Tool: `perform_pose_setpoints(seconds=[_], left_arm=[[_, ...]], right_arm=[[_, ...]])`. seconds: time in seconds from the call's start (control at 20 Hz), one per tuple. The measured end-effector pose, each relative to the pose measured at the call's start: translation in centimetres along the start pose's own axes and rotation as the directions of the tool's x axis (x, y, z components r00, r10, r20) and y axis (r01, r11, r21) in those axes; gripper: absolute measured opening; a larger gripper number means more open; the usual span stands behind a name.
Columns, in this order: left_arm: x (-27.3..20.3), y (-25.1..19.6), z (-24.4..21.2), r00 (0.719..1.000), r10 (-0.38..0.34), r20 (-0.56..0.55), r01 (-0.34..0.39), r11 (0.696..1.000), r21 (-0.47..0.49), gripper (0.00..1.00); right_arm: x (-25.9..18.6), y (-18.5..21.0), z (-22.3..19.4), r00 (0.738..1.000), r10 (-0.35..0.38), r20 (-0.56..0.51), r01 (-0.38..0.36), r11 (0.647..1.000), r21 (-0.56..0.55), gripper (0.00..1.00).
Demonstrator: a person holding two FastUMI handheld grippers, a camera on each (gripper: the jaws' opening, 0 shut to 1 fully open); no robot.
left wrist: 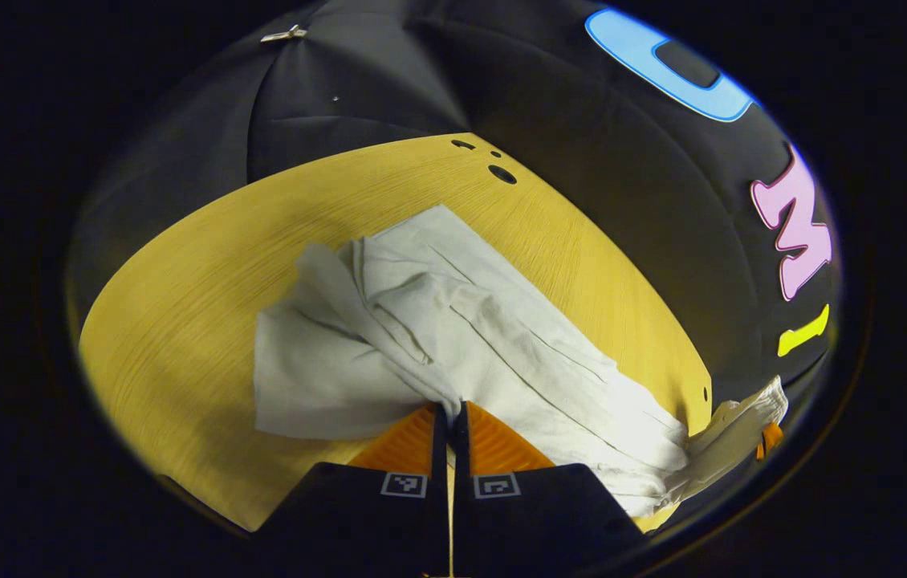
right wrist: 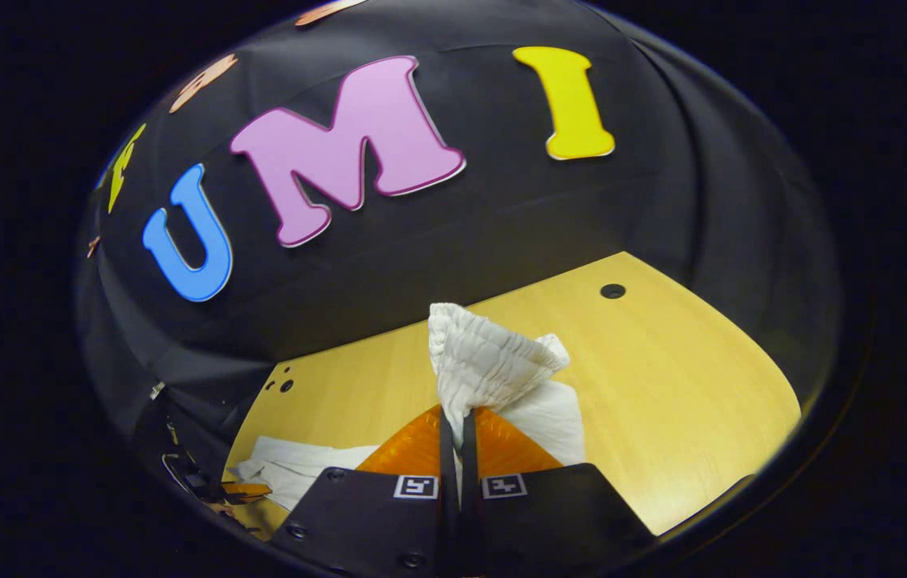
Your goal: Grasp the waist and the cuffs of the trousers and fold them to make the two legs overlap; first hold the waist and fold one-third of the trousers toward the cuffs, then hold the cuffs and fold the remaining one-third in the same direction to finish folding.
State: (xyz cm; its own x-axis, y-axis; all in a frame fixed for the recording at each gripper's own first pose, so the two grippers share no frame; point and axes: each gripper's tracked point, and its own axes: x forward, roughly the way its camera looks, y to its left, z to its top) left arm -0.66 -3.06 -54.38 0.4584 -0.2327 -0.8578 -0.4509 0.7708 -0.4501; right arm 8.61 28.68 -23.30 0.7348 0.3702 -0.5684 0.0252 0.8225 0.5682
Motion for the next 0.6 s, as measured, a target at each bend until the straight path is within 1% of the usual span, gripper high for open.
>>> perform_pose_setpoints(seconds=[0.1, 0.2, 0.4, 0.6], left_arm=[[0.0, -0.1, 0.2, 1.000, -0.002, 0.002, 0.002, 1.000, 0.001, 0.07], [0.0, 0.0, 0.1, 1.000, -0.008, 0.003, 0.008, 1.000, -0.009, 0.07], [0.1, -0.1, 0.0, 1.000, -0.005, 0.005, 0.005, 1.000, -0.007, 0.07], [0.2, -0.2, 0.1, 1.000, -0.007, 0.010, 0.007, 1.000, -0.005, 0.08]], right_arm=[[0.8, 2.7, -2.5, 0.999, 0.029, -0.044, -0.031, 0.998, -0.046, 0.05], [1.7, 4.5, -4.4, 0.996, 0.044, -0.076, -0.050, 0.996, -0.074, 0.05], [3.3, 6.7, -8.7, 0.988, 0.049, -0.148, -0.069, 0.988, -0.135, 0.05], [4.0, 8.7, -13.4, 0.971, 0.060, -0.233, -0.110, 0.973, -0.205, 0.05]])
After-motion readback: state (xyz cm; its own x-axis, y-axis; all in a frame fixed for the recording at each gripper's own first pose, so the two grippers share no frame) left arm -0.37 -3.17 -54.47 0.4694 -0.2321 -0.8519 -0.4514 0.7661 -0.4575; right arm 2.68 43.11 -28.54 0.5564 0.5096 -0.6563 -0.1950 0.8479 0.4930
